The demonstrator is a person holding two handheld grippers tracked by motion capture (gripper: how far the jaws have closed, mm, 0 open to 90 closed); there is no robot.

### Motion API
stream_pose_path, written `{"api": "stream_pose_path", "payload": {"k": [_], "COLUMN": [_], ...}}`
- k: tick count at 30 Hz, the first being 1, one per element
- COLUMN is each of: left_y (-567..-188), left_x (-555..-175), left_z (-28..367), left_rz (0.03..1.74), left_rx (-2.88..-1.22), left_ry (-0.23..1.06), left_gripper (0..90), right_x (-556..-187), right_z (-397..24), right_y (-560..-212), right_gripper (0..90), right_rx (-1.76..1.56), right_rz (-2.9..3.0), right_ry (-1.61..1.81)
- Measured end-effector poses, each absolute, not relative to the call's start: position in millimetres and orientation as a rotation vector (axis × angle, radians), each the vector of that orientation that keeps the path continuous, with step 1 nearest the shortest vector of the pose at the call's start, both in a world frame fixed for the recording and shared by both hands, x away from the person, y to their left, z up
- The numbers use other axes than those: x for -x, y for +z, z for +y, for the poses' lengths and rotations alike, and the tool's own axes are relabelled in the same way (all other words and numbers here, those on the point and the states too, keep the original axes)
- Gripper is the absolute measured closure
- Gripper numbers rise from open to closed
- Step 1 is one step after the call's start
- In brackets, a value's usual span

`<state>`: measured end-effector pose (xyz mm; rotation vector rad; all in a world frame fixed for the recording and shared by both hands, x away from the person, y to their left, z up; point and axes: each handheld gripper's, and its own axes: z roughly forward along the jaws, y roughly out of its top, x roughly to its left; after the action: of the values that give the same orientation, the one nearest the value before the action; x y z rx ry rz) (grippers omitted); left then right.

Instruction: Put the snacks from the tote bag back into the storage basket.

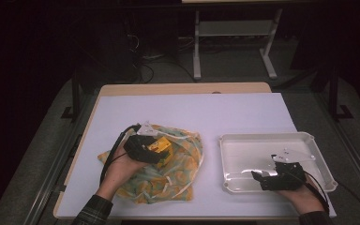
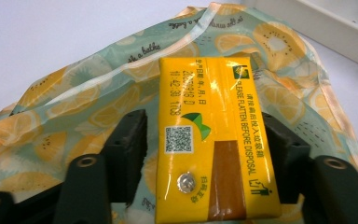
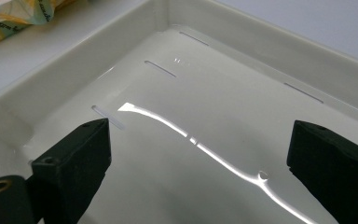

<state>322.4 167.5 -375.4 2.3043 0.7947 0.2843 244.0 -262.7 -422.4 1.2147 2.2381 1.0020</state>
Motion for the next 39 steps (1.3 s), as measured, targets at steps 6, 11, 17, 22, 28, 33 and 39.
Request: {"api": "stream_pose_path", "payload": {"k": [6,11,17,22,28,33,39], "left_y": [-374.7,-374.8,-374.6,-374.1,-372.7,-370.9,-369.0], "left_x": [-321.0,-319.9,-319.3,-319.5,-320.3,-321.5,-322.1], "left_z": [167.5,167.1,166.9,167.7,170.7,174.7,176.2], "left_rz": [0.779,0.778,0.774,0.779,0.785,0.783,0.783], "left_rx": [-2.311,-2.316,-2.318,-2.319,-2.307,-2.288,-2.281], "left_ry": [0.289,0.294,0.301,0.293,0.281,0.255,0.251], "left_gripper": [49.3,50.9,51.4,51.6,51.7,51.7,51.8], "right_x": [-241.2,-240.0,-239.7,-239.0,-239.0,-239.3,-239.8], "right_z": [-264.9,-265.7,-266.7,-266.9,-267.3,-266.4,-266.8], "right_y": [-422.4,-422.6,-422.9,-422.5,-422.4,-422.5,-422.3], "right_gripper": [5.8,5.8,5.8,5.8,5.8,5.8,5.8], "right_rx": [-1.220,-1.222,-1.221,-1.214,-1.215,-1.214,-1.216], "right_rz": [2.231,2.234,2.234,2.234,2.233,2.235,2.234], "right_ry": [0.999,0.995,0.993,0.999,1.000,0.998,1.004]}}
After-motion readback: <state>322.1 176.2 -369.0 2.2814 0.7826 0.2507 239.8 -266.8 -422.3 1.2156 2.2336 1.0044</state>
